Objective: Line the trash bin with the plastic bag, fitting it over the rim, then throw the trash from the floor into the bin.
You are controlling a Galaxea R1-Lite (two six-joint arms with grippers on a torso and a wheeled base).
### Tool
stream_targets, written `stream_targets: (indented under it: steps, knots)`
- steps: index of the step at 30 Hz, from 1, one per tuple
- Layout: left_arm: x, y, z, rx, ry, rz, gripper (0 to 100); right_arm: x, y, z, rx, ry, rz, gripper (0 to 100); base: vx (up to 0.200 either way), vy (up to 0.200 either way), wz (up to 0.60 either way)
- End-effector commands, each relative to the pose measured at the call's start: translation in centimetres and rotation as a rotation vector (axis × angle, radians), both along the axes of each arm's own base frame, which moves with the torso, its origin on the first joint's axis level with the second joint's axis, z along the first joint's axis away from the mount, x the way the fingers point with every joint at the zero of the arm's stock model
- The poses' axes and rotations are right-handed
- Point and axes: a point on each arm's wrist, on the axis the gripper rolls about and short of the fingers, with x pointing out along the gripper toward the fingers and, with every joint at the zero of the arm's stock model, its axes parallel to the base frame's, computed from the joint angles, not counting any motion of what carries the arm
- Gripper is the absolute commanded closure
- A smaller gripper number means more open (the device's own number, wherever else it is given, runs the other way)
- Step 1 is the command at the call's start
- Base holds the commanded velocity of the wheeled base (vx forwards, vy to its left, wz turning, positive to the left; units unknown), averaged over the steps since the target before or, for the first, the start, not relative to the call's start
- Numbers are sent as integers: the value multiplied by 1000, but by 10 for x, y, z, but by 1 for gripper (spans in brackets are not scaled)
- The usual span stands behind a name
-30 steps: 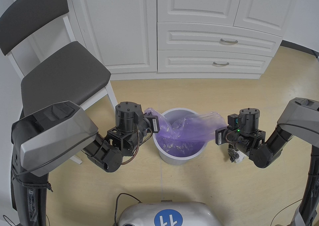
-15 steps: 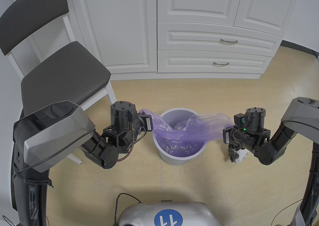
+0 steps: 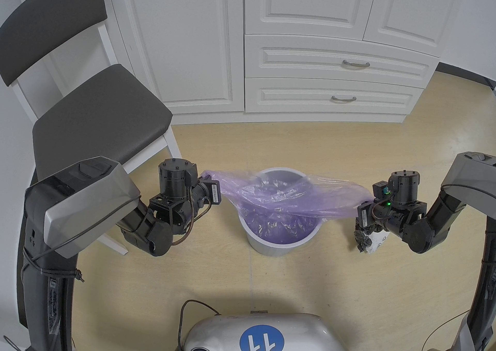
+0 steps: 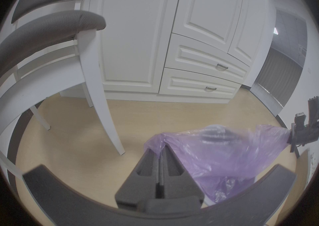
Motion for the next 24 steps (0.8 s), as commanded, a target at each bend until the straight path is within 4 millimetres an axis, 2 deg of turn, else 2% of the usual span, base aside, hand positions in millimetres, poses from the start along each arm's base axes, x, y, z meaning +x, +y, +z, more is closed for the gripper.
stream_targets:
  steps: [1, 10, 17, 24]
  knots:
    - [4, 7, -12, 22, 27, 13, 100, 1, -3, -4, -1, 22, -1, 100, 0, 0, 0]
    - [3, 17, -17, 35, 74, 6, 100, -5, -7, -1, 22, 78, 56, 100, 0, 0, 0]
    - [-12, 18, -24, 89, 123, -64, 100, -24, -5, 7, 34, 156, 118, 100, 0, 0, 0]
    - [-25, 27, -27, 151, 198, -107, 100, -43, -16, 9, -67, 274, 206, 100, 0, 0, 0]
